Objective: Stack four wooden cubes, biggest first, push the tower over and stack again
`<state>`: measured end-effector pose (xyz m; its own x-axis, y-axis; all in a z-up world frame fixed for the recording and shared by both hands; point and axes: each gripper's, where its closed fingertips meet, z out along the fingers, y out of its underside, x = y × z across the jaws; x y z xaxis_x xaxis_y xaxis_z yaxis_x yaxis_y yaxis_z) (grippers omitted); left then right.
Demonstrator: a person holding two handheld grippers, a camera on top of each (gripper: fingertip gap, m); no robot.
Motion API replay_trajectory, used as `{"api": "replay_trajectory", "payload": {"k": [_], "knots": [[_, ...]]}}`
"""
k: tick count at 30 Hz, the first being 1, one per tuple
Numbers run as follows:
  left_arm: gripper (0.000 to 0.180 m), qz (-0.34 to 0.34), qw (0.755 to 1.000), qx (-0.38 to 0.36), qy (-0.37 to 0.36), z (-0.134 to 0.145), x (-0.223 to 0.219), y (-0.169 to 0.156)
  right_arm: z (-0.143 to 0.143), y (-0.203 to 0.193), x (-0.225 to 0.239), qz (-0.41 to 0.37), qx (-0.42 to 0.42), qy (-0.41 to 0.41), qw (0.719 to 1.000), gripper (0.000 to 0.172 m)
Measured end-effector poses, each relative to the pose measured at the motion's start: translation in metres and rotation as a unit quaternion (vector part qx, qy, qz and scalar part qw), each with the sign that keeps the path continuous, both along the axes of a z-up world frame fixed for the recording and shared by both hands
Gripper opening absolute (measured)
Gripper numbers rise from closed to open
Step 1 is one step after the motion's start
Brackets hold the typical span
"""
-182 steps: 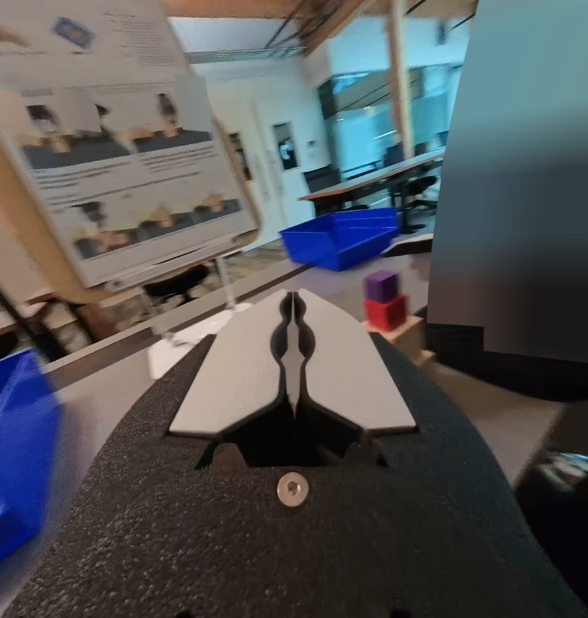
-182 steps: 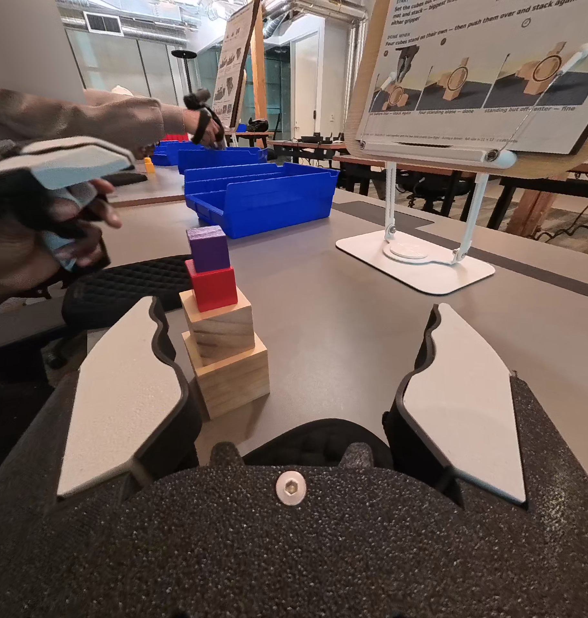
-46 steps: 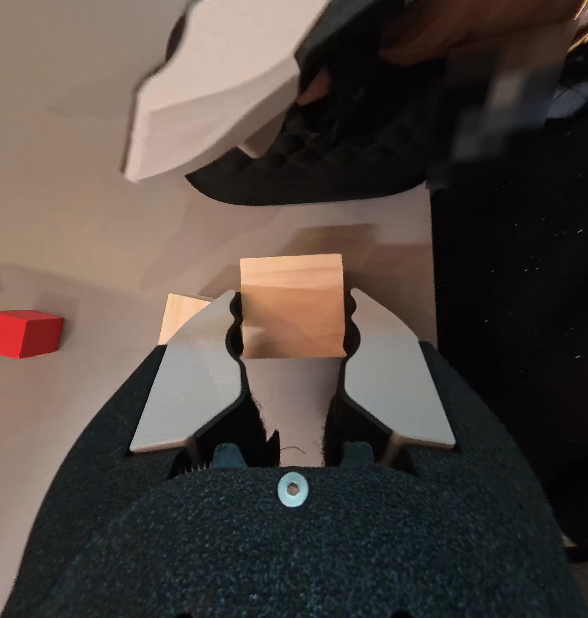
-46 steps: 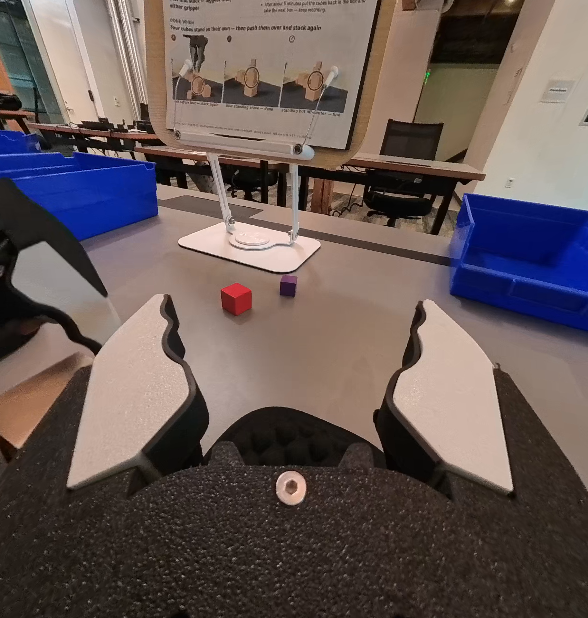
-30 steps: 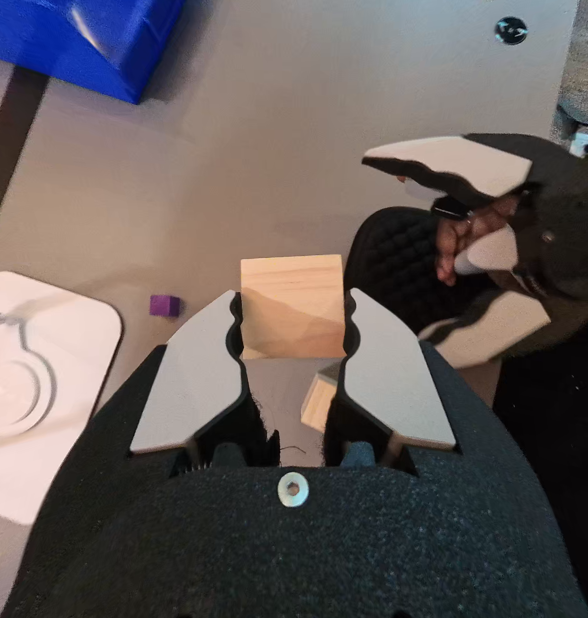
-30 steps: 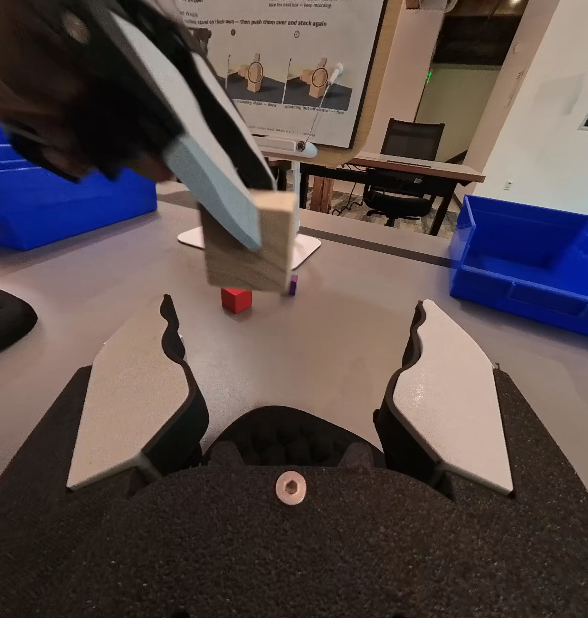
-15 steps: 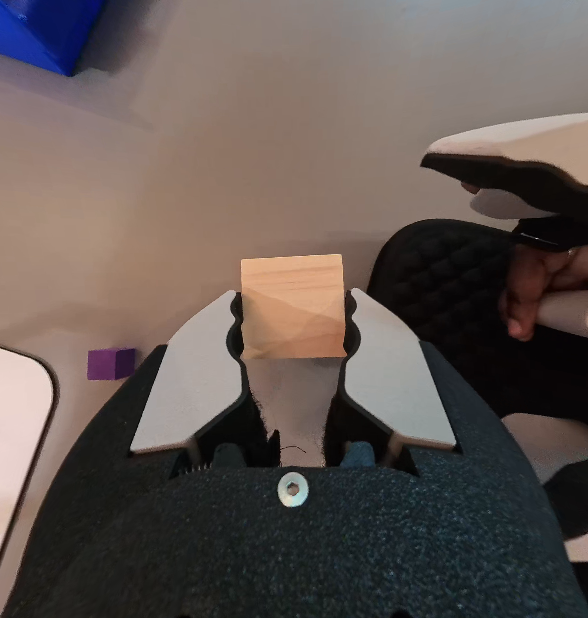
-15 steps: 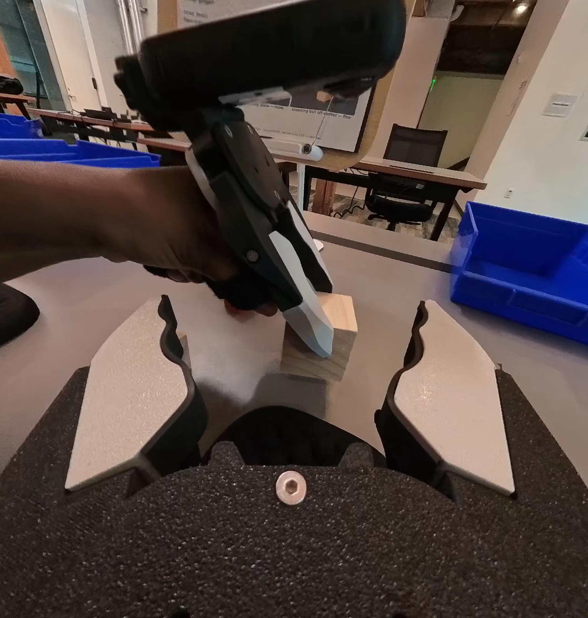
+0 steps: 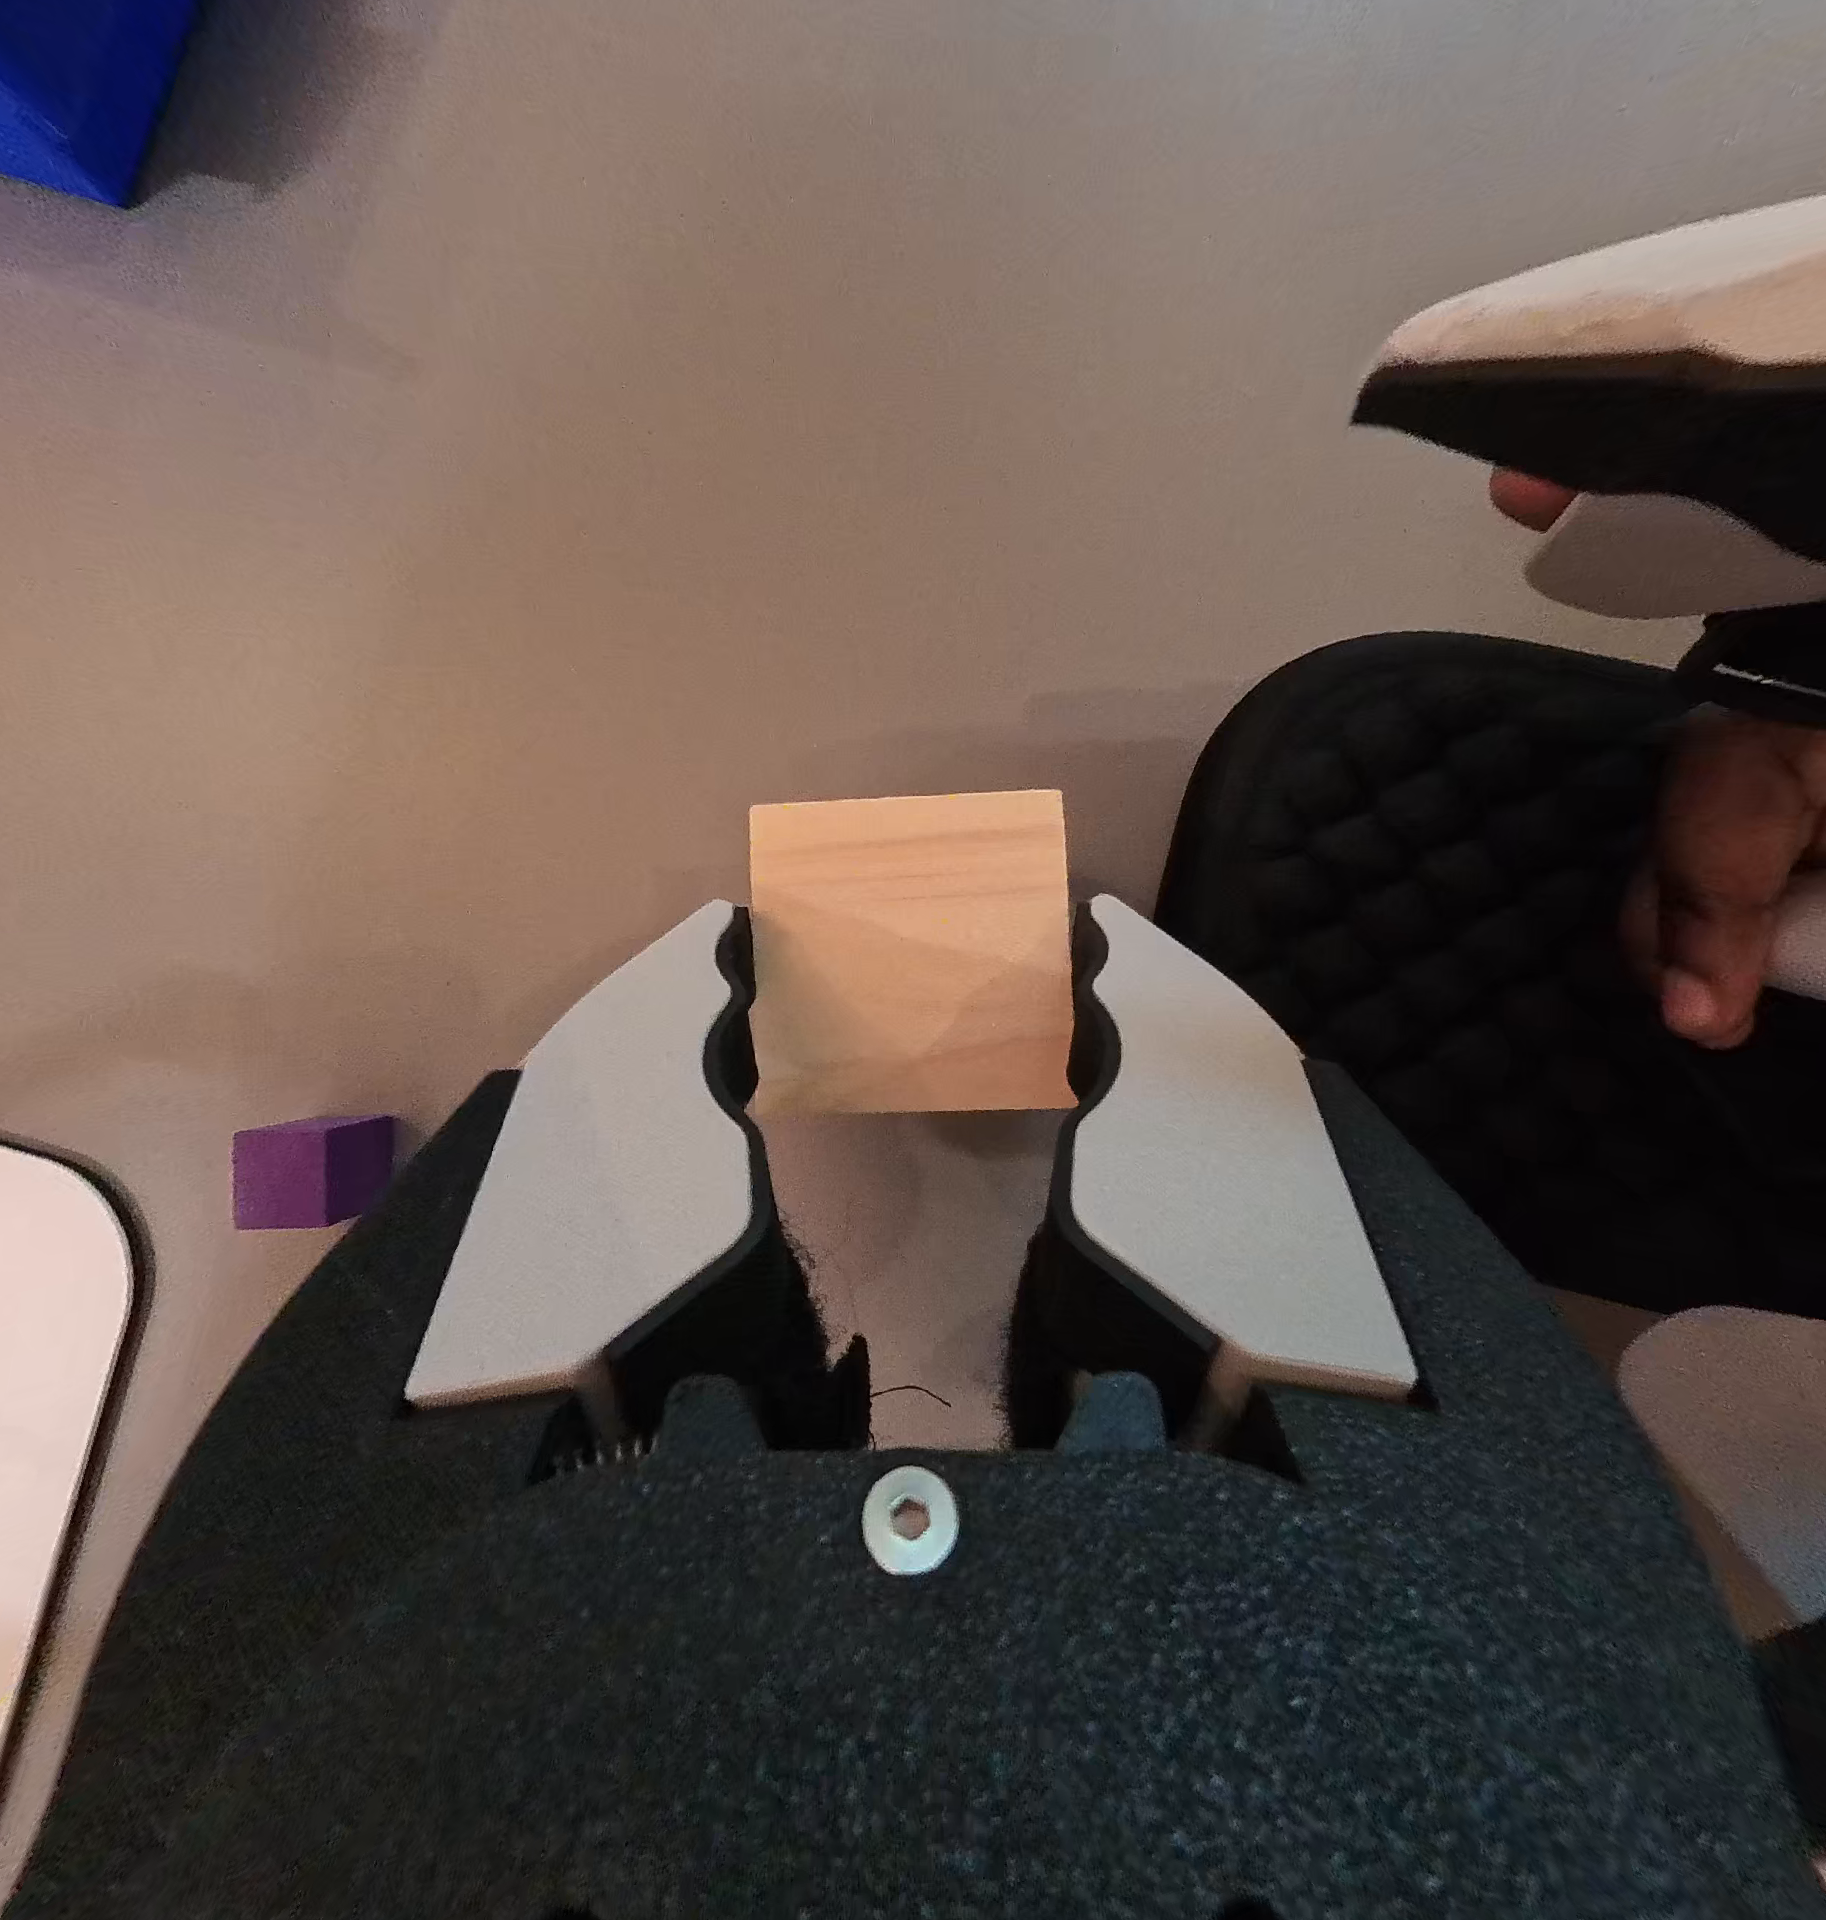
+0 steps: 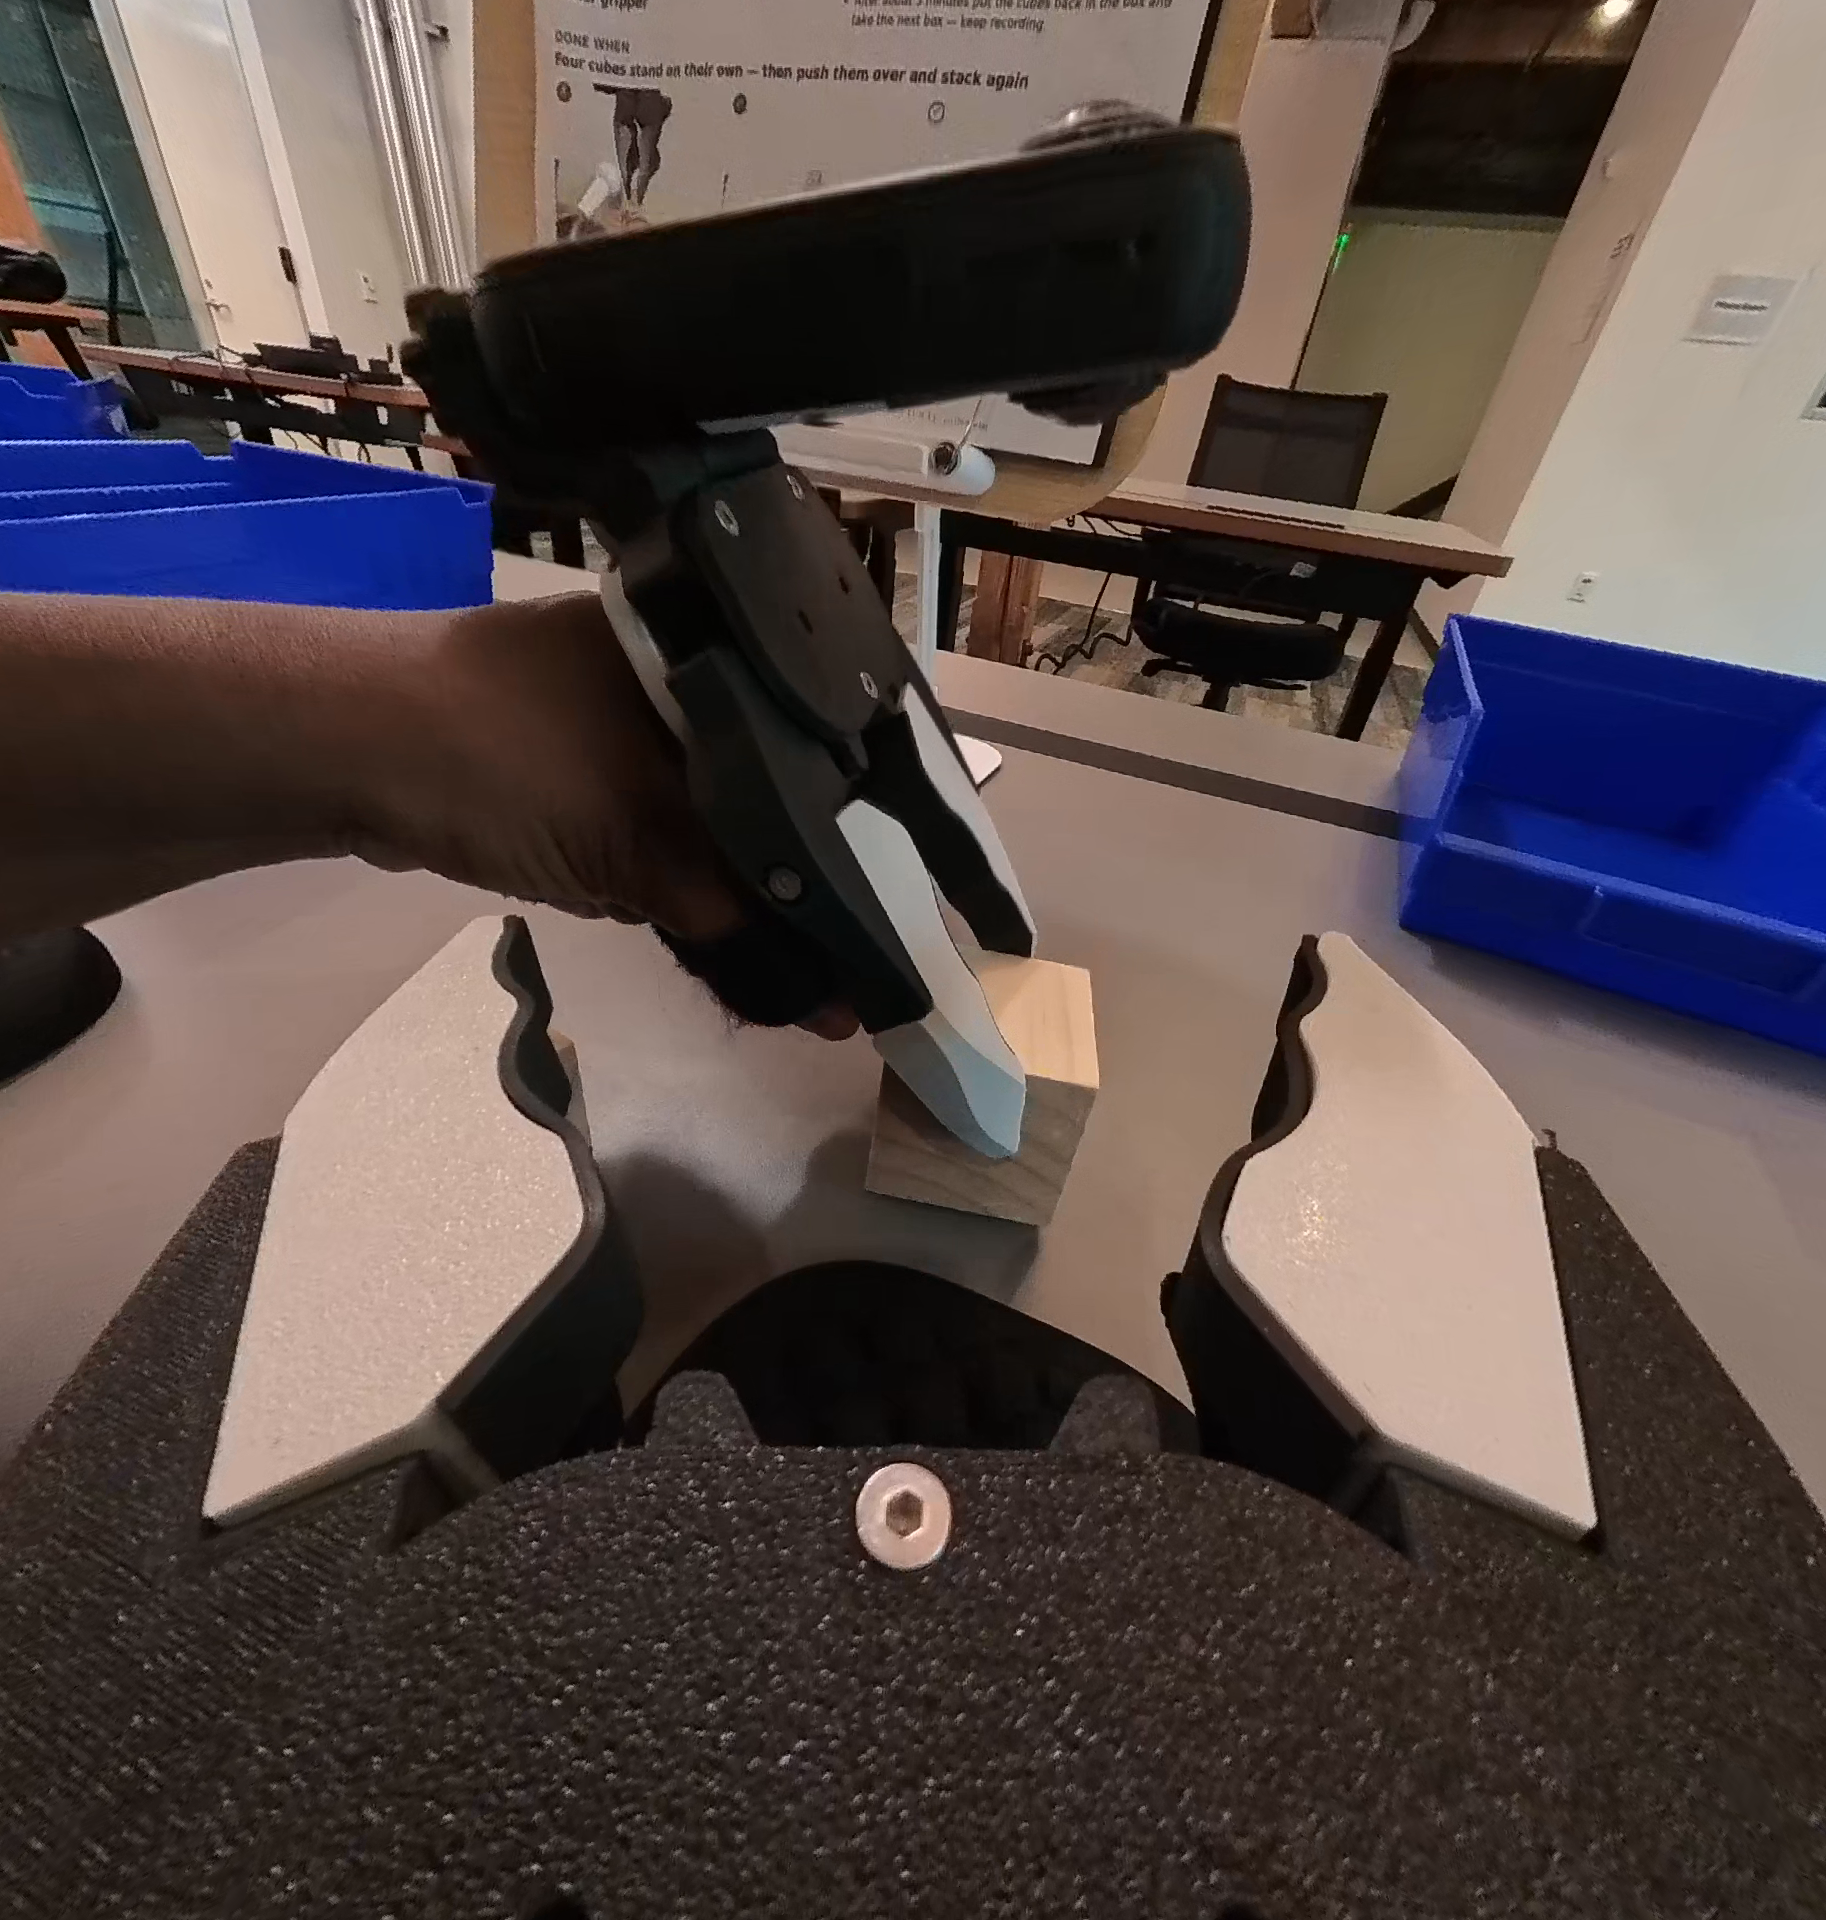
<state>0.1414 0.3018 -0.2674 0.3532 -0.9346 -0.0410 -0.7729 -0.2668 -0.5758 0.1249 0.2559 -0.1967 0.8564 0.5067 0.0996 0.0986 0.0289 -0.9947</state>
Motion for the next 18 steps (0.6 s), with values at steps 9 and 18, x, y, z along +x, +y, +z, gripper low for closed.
{"api": "replay_trajectory", "payload": {"k": [9,18], "knots": [[0.09,0.016,0.999,0.012,-0.03,0.009,-0.003,0.006,0.0,0.0,0.0,0.001,0.0,0.002,1.0,0.13],[0.146,0.076,0.974,0.114,-0.178,0.08,-0.069,0.013,0.0,0.0,0.0,0.003,-0.001,0.003,1.0,0.129]]}}
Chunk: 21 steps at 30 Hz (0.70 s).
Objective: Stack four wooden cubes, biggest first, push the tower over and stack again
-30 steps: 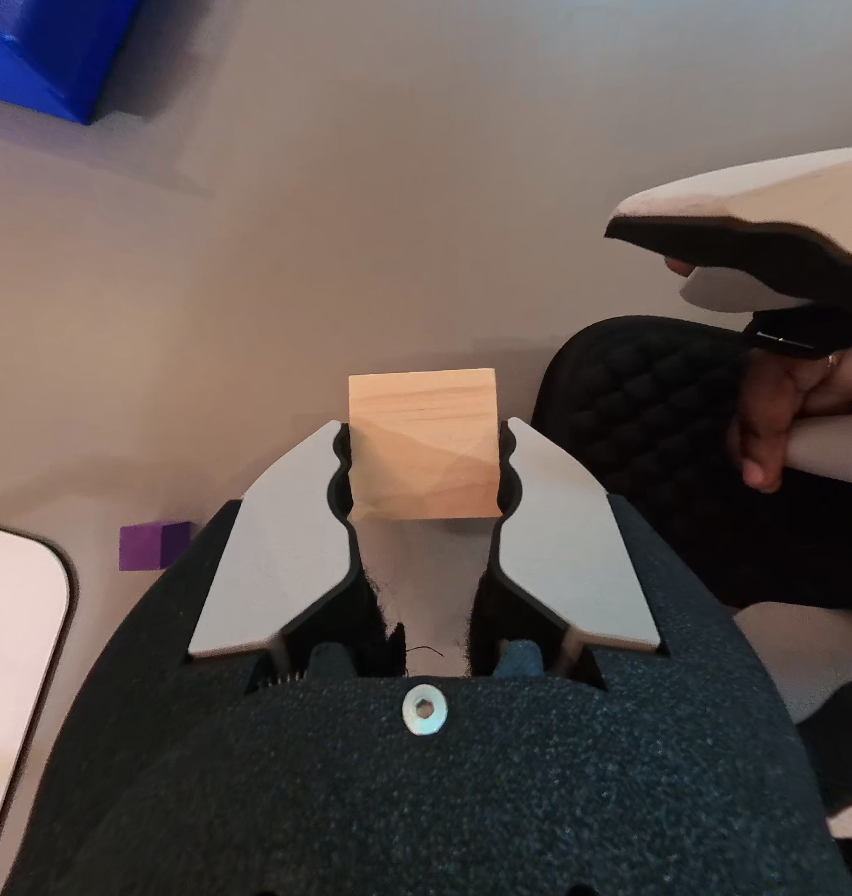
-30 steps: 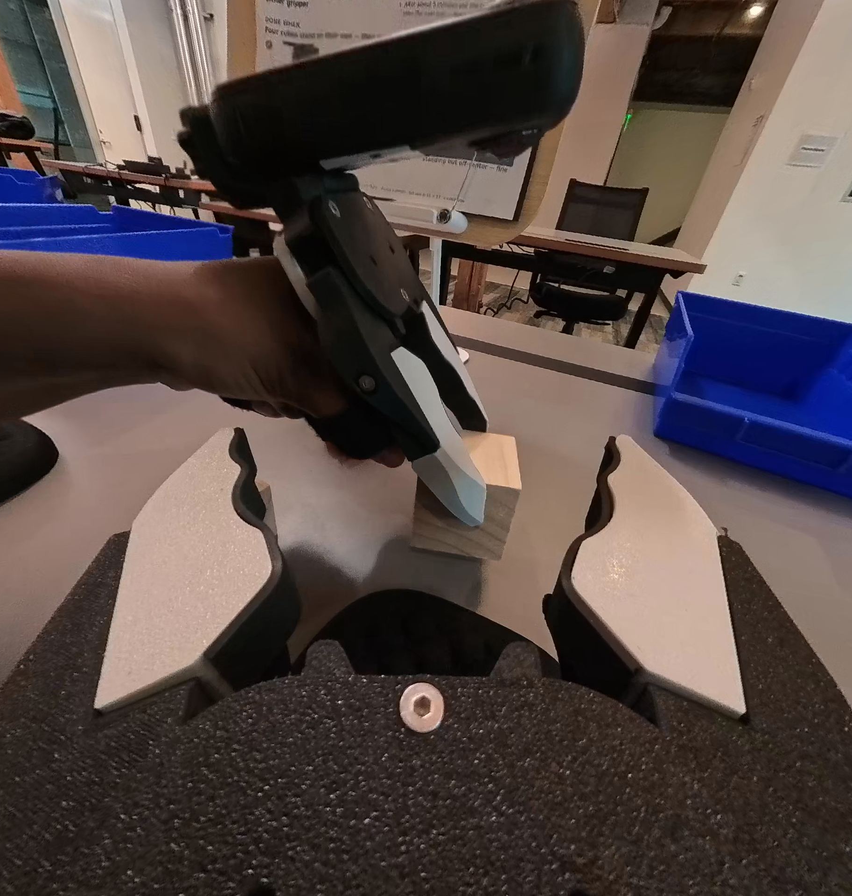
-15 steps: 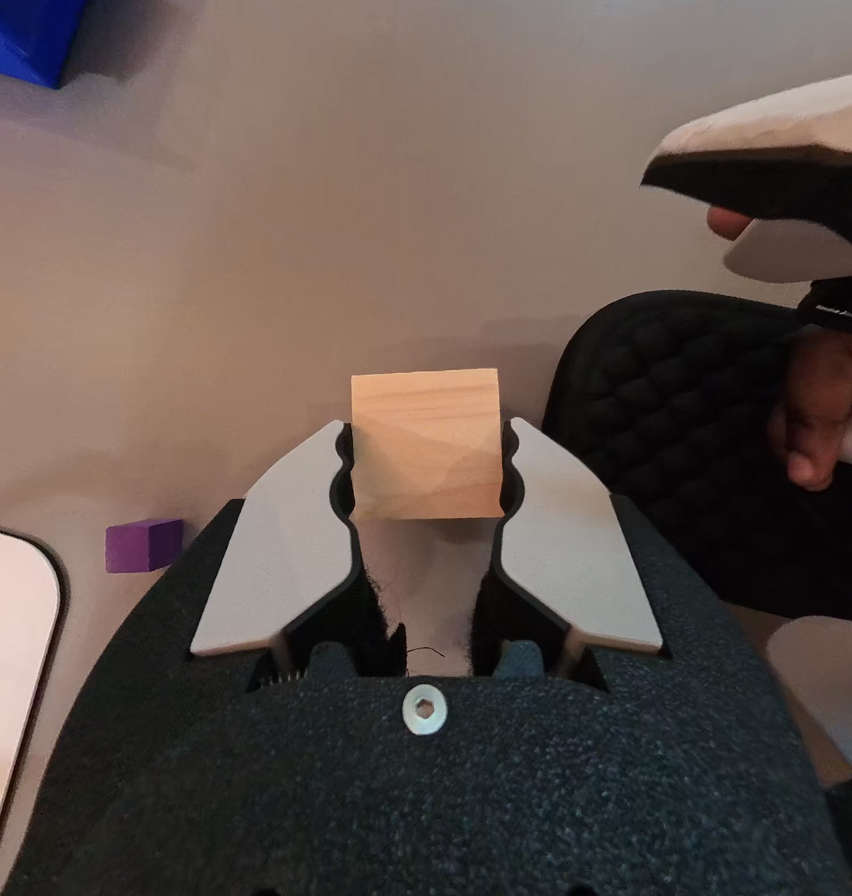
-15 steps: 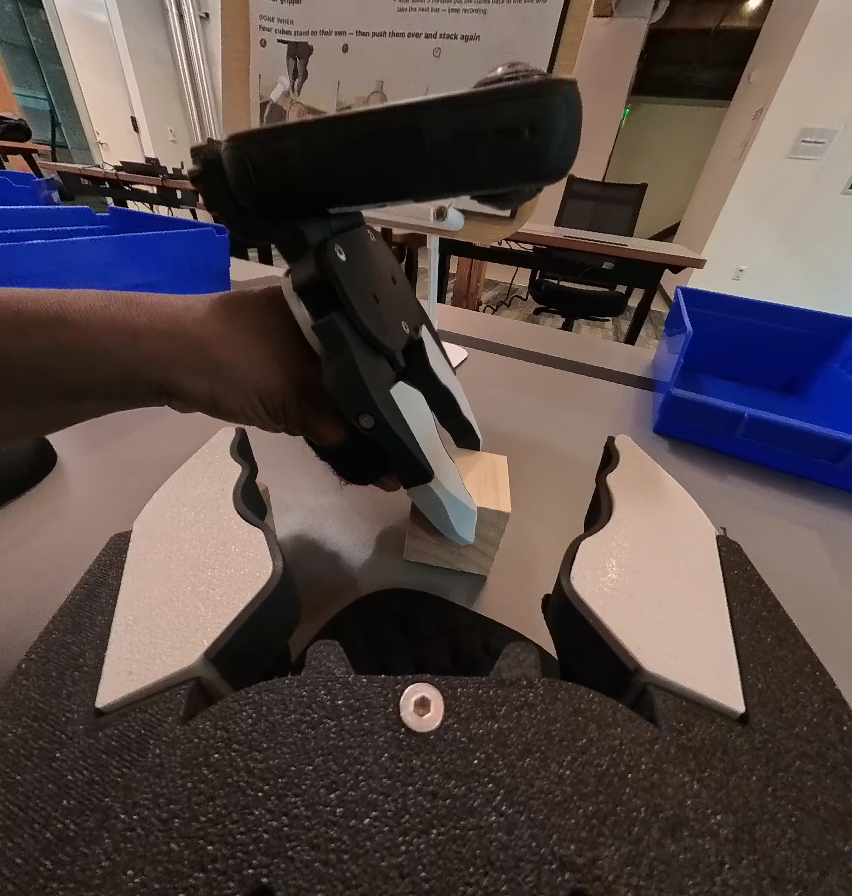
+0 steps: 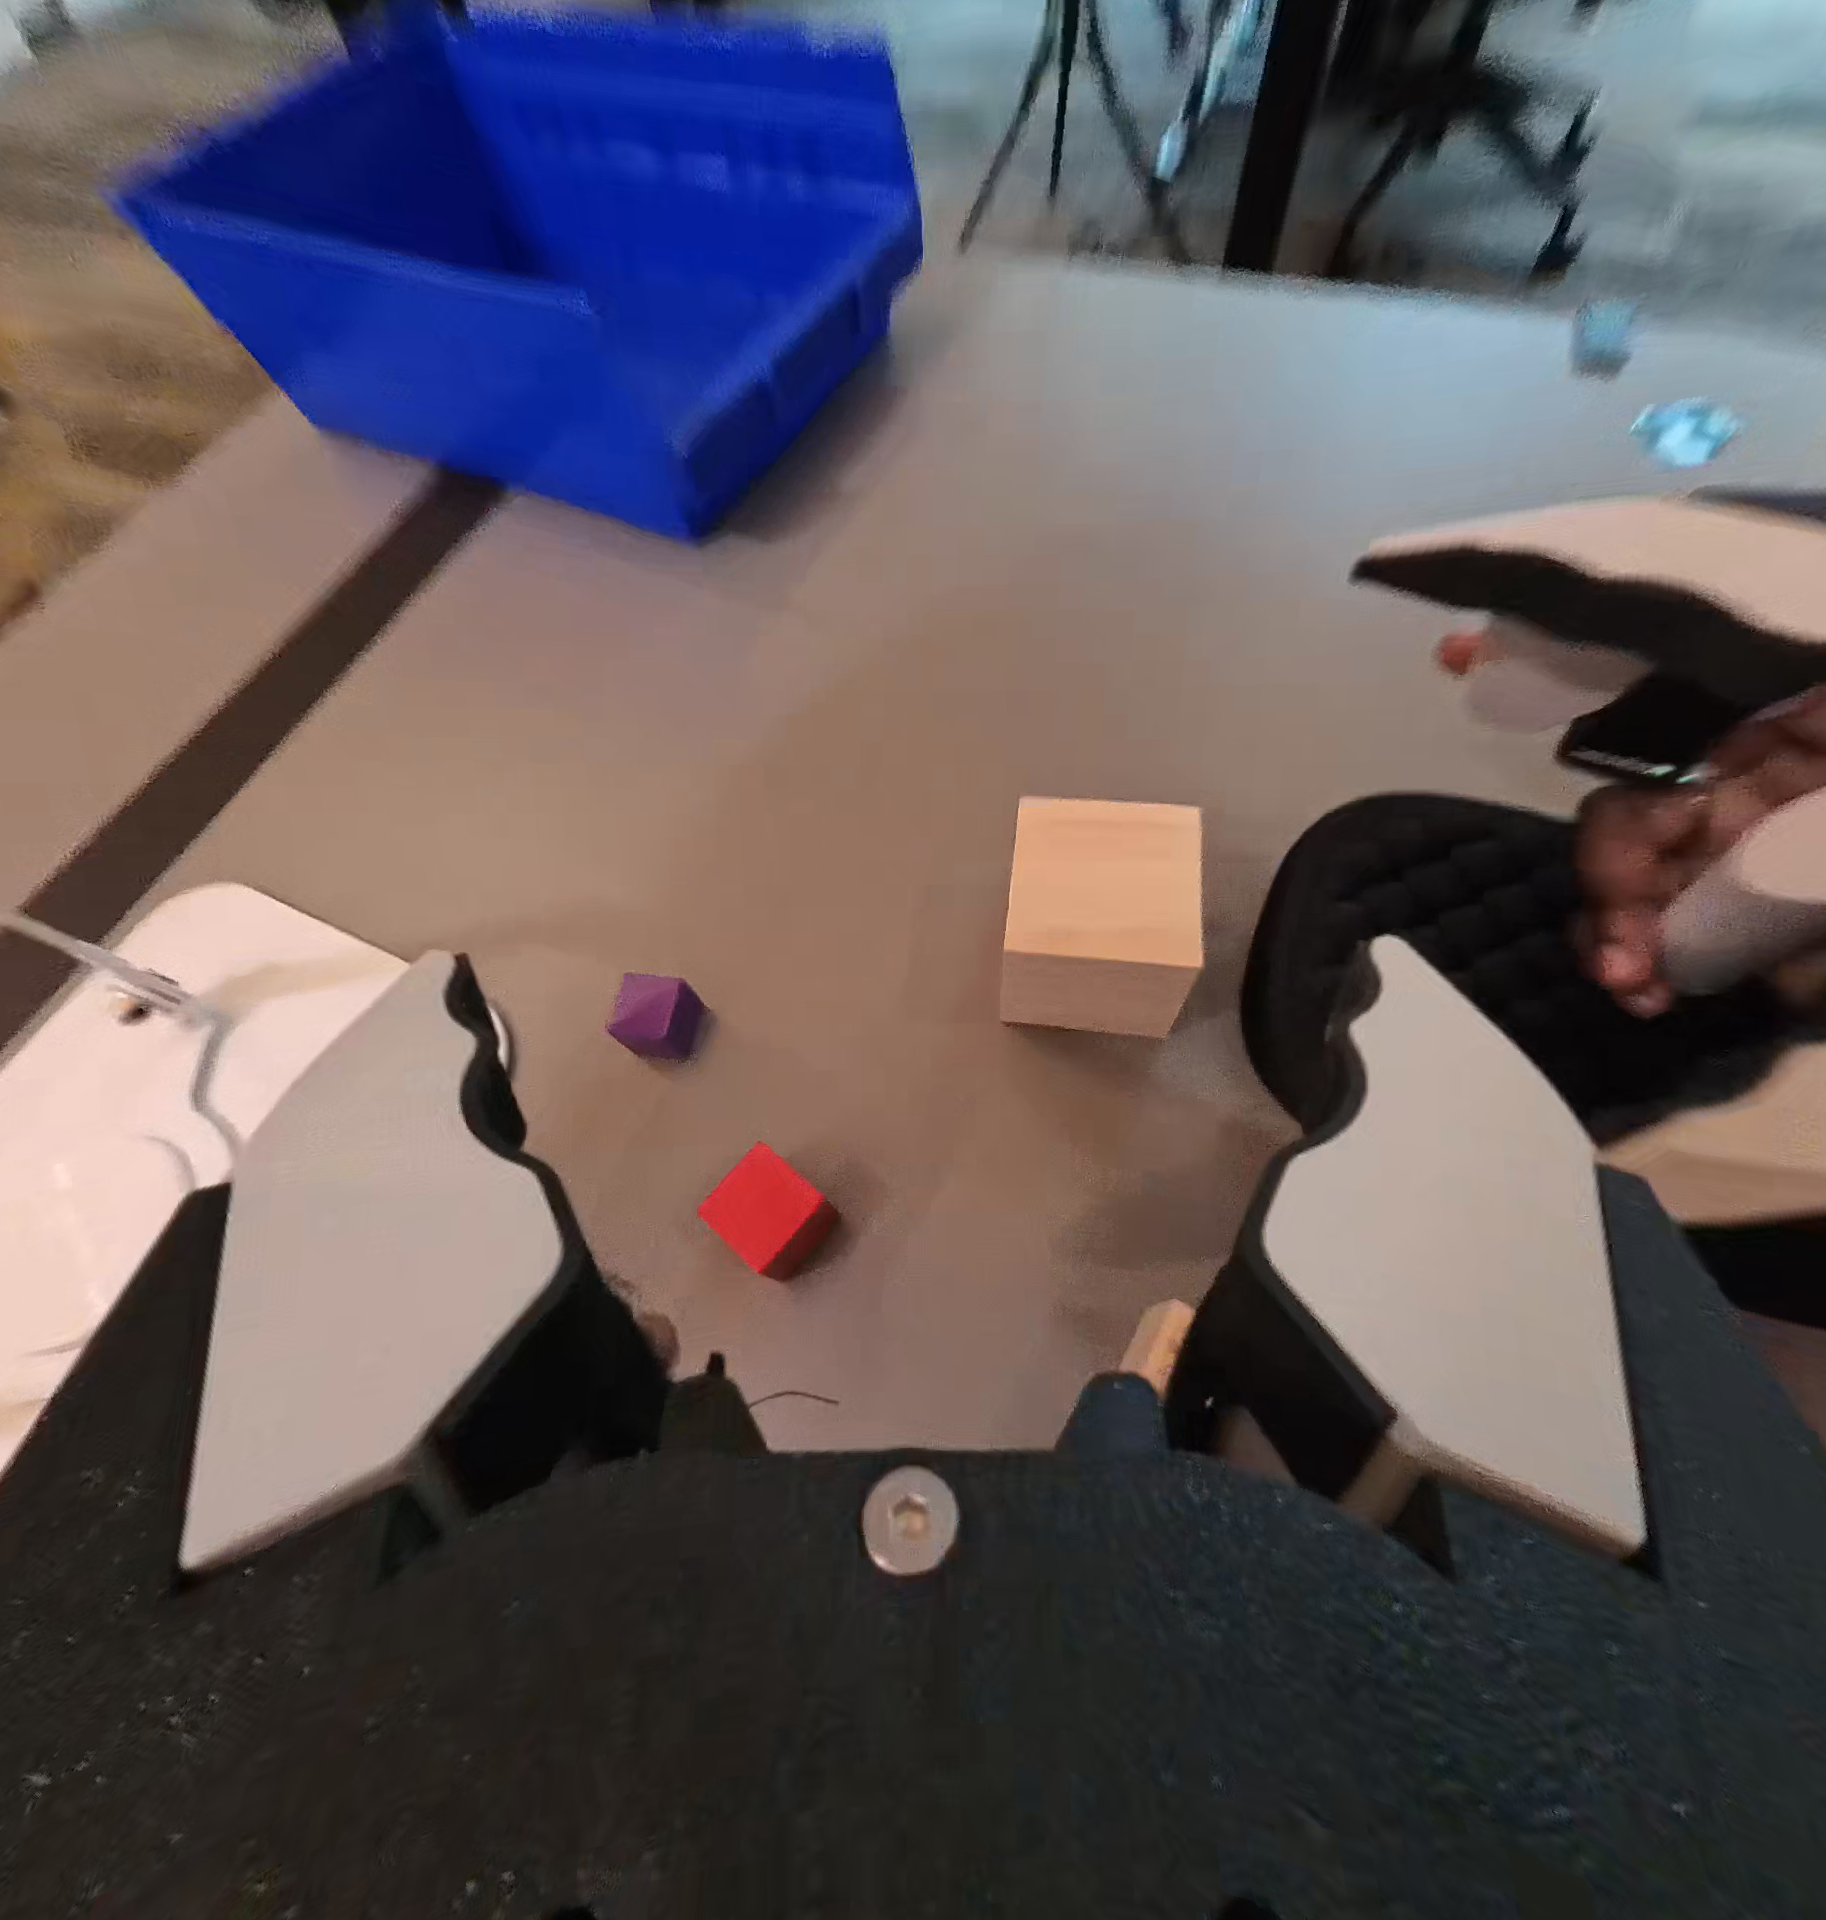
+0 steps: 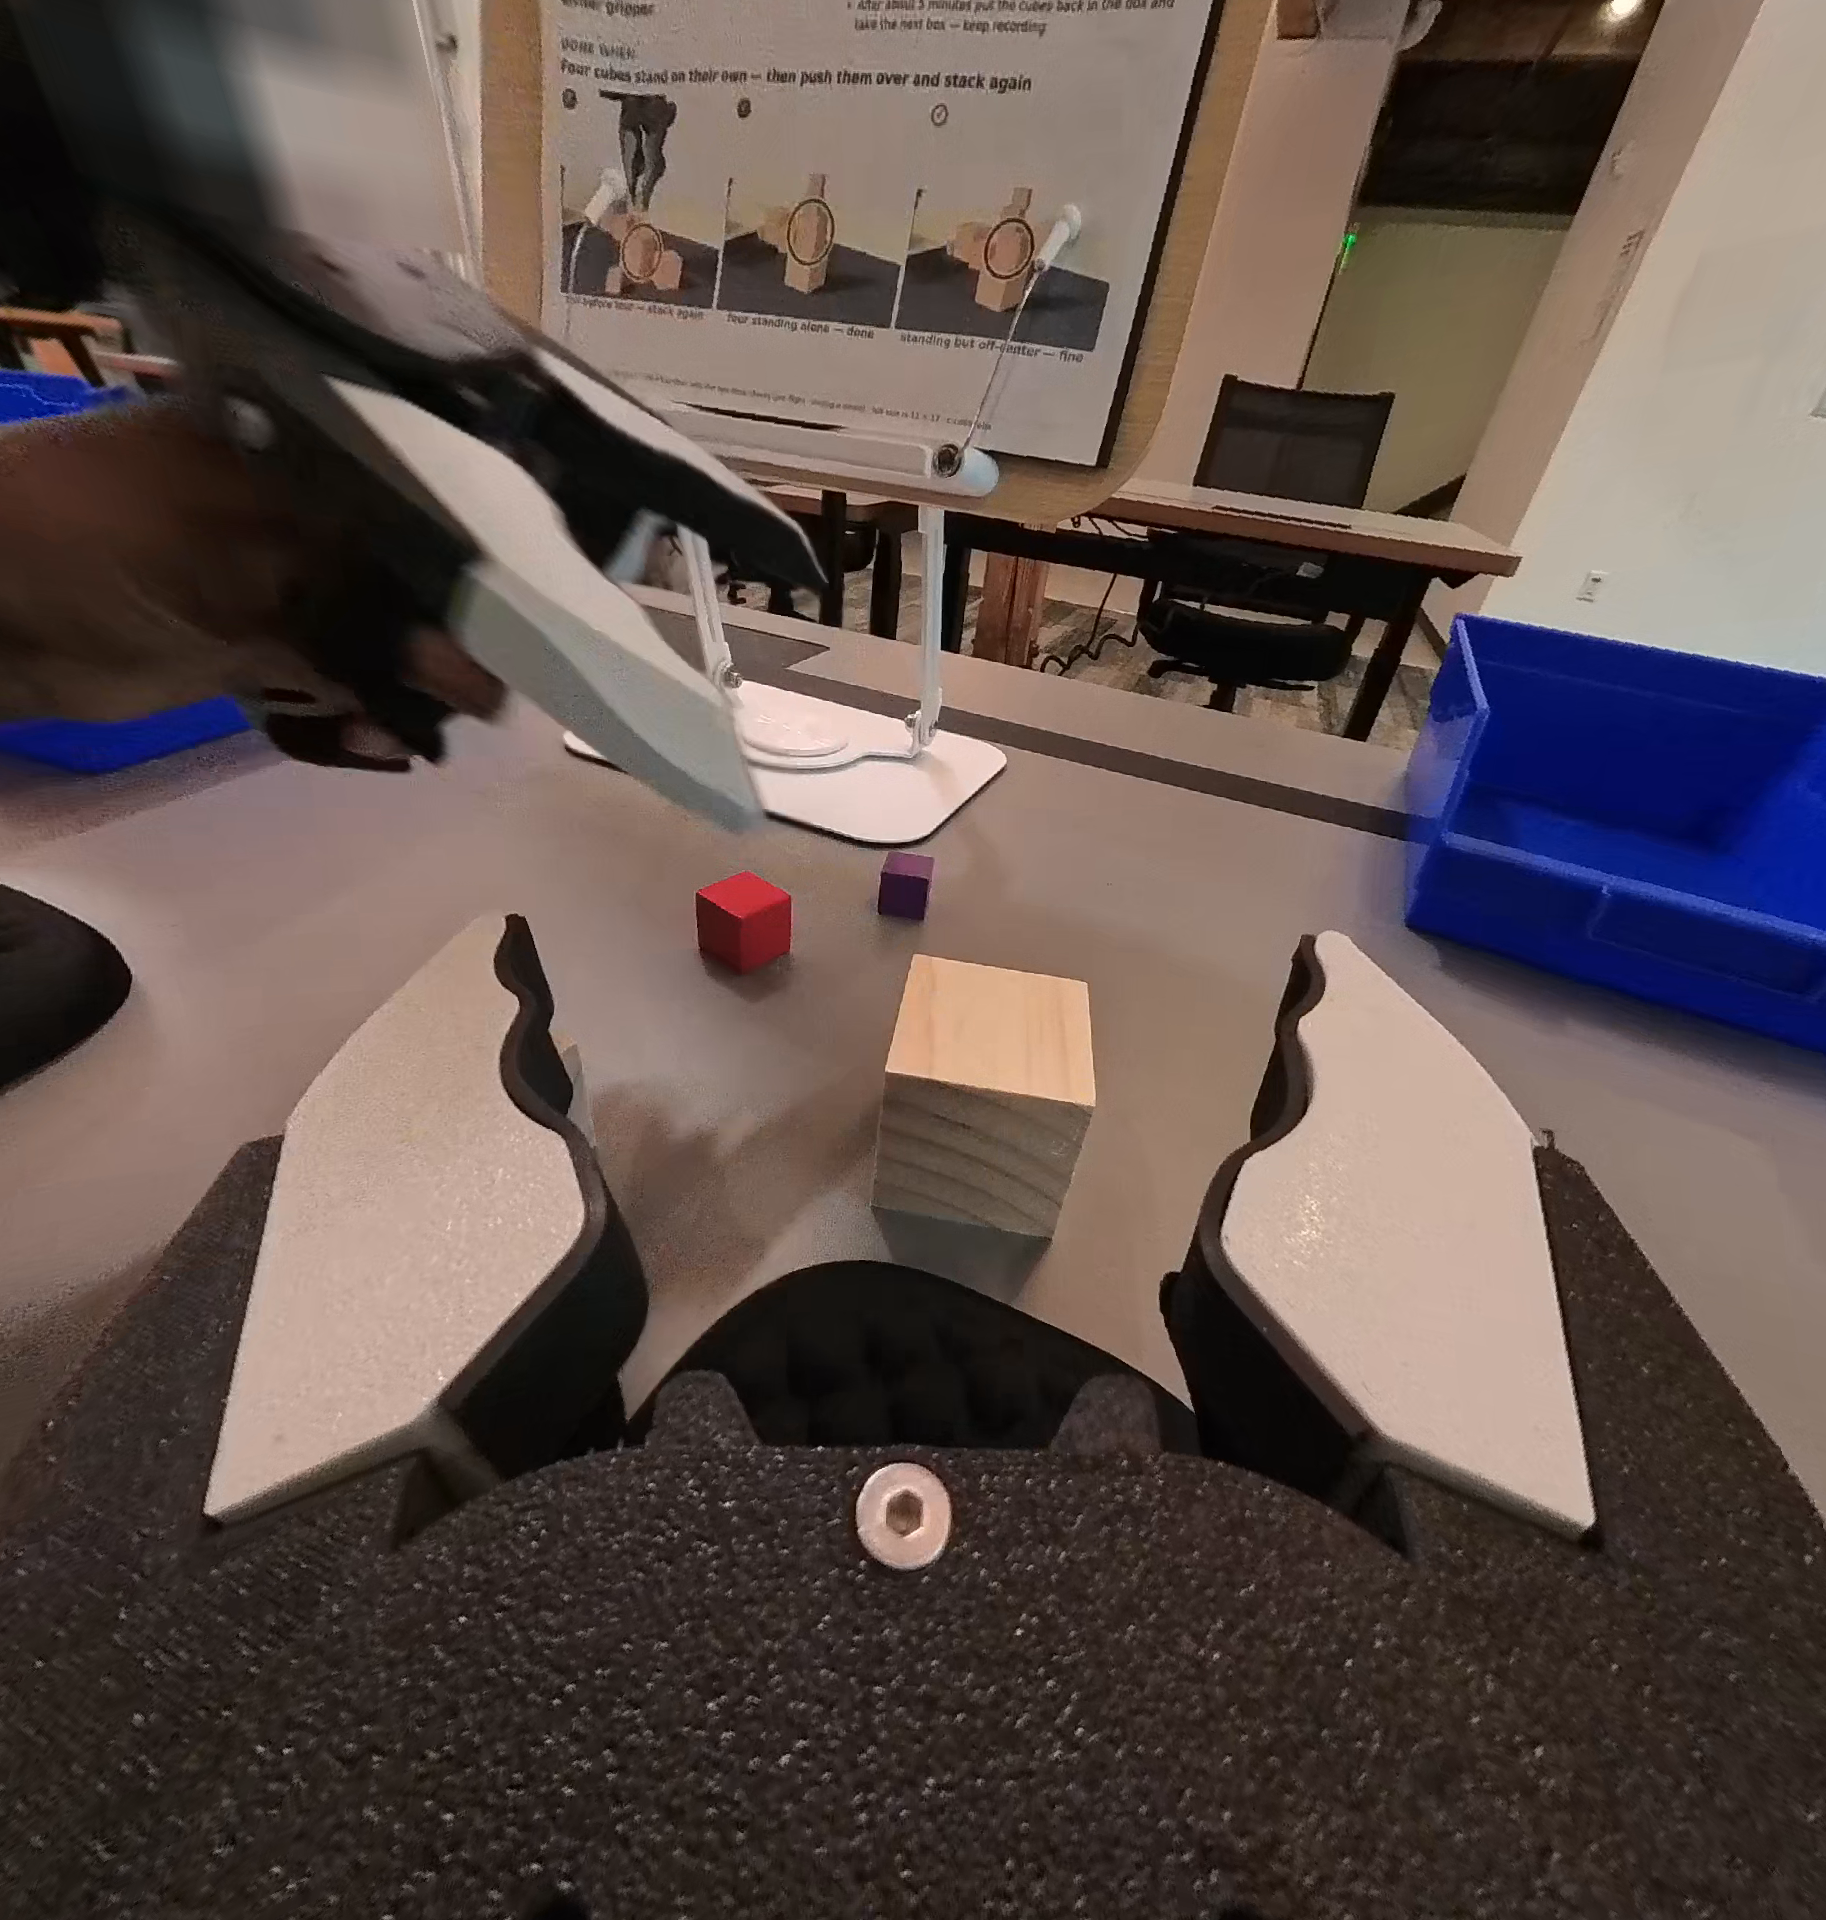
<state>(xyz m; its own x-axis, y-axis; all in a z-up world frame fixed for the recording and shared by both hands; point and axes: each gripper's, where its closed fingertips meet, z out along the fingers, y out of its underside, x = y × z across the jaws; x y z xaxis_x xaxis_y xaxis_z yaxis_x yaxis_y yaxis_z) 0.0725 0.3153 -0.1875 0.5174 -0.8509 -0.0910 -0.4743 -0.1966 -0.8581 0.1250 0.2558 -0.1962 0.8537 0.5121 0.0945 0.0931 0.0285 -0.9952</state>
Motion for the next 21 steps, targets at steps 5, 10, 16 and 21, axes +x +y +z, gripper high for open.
{"api": "replay_trajectory", "payload": {"k": [5,10,16,21], "knots": [[0.146,-0.05,0.984,0.076,-0.151,0.04,-0.037,-0.053,-0.001,0.0,0.0,-0.001,-0.002,-0.004,1.0,0.129],[0.146,-0.039,0.95,0.157,-0.267,0.054,-0.08,-0.101,-0.001,0.001,0.0,-0.002,-0.003,-0.002,1.0,0.129],[0.146,-0.019,0.949,0.17,-0.266,0.033,-0.103,-0.129,-0.001,0.001,0.0,-0.001,-0.005,-0.005,1.0,0.129],[0.142,-0.008,0.944,0.168,-0.283,0.024,-0.114,-0.132,-0.001,0.0,-0.001,0.002,-0.004,-0.009,1.0,0.128]]}}
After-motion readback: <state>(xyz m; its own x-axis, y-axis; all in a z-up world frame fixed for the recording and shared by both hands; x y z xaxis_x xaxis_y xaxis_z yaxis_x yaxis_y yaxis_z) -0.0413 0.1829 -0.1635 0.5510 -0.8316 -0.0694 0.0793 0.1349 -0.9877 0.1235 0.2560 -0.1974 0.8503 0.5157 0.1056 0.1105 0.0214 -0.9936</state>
